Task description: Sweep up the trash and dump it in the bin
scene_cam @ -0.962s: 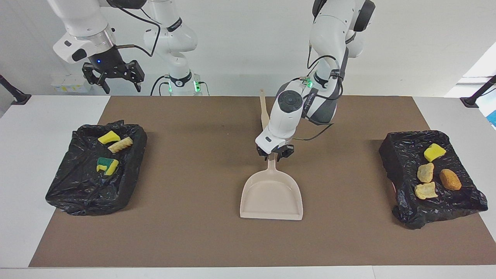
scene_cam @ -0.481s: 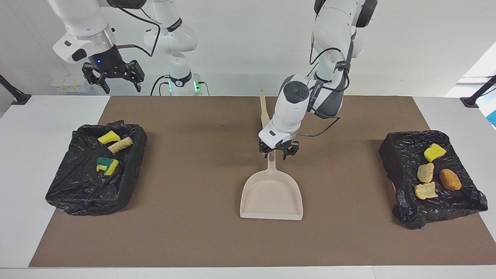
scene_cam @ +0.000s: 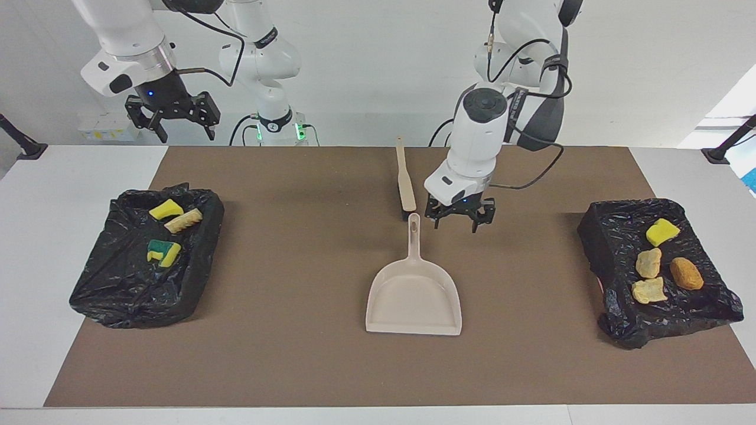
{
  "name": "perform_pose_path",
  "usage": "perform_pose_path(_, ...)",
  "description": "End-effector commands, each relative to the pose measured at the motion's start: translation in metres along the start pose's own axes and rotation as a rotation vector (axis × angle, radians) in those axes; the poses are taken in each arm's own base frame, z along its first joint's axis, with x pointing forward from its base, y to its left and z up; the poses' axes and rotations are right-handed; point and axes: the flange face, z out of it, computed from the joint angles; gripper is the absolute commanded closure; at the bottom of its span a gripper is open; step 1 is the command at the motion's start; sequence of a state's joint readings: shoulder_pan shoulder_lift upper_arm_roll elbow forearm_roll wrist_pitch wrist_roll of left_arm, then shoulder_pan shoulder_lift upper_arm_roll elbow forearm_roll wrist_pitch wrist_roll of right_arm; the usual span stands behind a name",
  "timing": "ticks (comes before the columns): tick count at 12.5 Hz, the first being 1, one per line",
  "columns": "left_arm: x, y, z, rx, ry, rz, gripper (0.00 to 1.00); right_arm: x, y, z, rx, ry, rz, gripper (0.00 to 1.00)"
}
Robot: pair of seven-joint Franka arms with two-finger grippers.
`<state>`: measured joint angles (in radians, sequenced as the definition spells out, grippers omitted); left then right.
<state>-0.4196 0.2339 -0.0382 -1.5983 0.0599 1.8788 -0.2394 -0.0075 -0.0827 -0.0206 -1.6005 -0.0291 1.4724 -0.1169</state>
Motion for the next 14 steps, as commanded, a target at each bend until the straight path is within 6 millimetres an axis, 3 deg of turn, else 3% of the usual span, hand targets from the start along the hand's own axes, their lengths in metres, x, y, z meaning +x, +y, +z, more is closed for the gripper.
perform_pose_path(1,-0.021,-0.055,-0.051,0.016,-0.002,0.065,0.00,-0.005,0.000,-0.003,0.003,0.007,0.018,0.00)
perform_pose_path(4,-0.038,-0.101,-0.074,0.027,-0.050,0.027,0.00,-0.005,0.000,-0.003,0.001,0.007,0.018,0.00)
perform_pose_path(9,-0.087,-0.154,-0.123,0.028,-0.123,-0.067,0.00,-0.005,0.000,-0.002,0.002,0.006,0.018,0.00)
perform_pose_path(14,-0.089,-0.204,-0.149,-0.043,-0.078,-0.103,0.00,-0.005,0.000,-0.002,0.002,0.006,0.018,0.00)
